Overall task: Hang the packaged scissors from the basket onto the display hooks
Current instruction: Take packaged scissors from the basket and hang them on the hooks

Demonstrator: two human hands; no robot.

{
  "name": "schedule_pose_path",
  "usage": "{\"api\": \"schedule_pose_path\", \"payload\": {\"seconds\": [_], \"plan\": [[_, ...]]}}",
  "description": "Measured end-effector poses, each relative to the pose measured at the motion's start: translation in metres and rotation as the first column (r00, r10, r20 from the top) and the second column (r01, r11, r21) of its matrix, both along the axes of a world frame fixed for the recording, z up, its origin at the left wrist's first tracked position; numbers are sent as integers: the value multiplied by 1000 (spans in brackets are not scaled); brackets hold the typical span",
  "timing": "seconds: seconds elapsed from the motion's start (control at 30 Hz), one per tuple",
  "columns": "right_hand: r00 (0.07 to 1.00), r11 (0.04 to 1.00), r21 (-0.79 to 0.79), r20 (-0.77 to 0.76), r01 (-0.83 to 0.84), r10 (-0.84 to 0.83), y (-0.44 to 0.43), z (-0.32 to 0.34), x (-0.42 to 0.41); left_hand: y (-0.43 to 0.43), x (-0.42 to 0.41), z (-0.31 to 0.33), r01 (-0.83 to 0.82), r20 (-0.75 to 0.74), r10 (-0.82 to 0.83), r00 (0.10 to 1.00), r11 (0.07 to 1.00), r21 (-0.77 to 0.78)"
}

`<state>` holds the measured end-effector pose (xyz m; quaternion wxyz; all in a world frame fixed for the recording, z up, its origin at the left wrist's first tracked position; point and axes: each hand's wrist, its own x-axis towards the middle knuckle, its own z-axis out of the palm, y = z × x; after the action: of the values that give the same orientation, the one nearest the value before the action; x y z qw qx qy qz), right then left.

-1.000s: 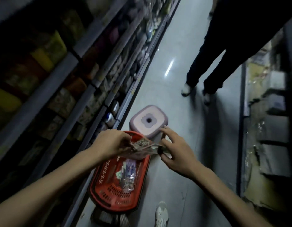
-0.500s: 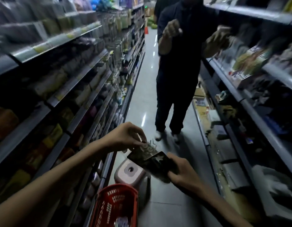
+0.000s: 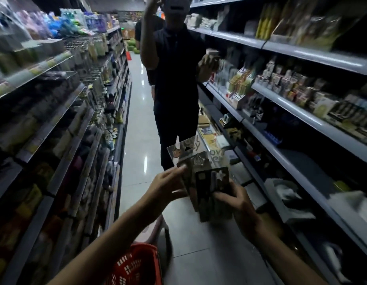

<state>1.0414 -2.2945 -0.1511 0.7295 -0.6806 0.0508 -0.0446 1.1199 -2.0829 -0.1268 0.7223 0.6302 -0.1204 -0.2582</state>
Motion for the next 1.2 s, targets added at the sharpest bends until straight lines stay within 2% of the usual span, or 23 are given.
{"api": "schedule_pose_path", "payload": {"seconds": [0.3, 0.43, 0.5, 0.6, 0.73, 0.87, 0.97, 1.07, 1.2], "plan": [[997, 996, 59, -53, 66, -63, -23, 29, -87, -51, -71, 28, 3, 114, -2, 994, 1000, -12], [973, 960, 157, -60, 231, -224, -67, 39, -127, -89, -103, 49, -31, 159, 30, 987, 1000, 3], [924, 901, 204, -81, 383, -374, -99, 43, -153, -114, -120, 59, -22, 173, 20, 985, 1000, 8], [850, 829, 192, -73, 526, -522, -147, 51, -207, -156, -154, 72, 31, 200, -35, 979, 999, 19], [744, 744, 2, 39, 668, -667, -201, 77, -298, -222, -207, 86, 129, 209, -129, 969, 992, 11], [634, 605, -196, 152, 771, -759, -241, 100, -390, -289, -262, 96, 257, 213, -248, 945, 966, -11], [539, 482, -278, 184, 831, -822, -263, 117, -448, -329, -303, 104, 388, 210, -370, 905, 921, -49], [460, 367, -317, 299, 874, -836, -277, 142, -495, -362, -340, 118, 520, 207, -495, 844, 849, -90], [336, 234, -331, 293, 914, -895, -285, 171, -542, -399, -379, 140, 641, 228, -606, 762, 757, -131]]}}
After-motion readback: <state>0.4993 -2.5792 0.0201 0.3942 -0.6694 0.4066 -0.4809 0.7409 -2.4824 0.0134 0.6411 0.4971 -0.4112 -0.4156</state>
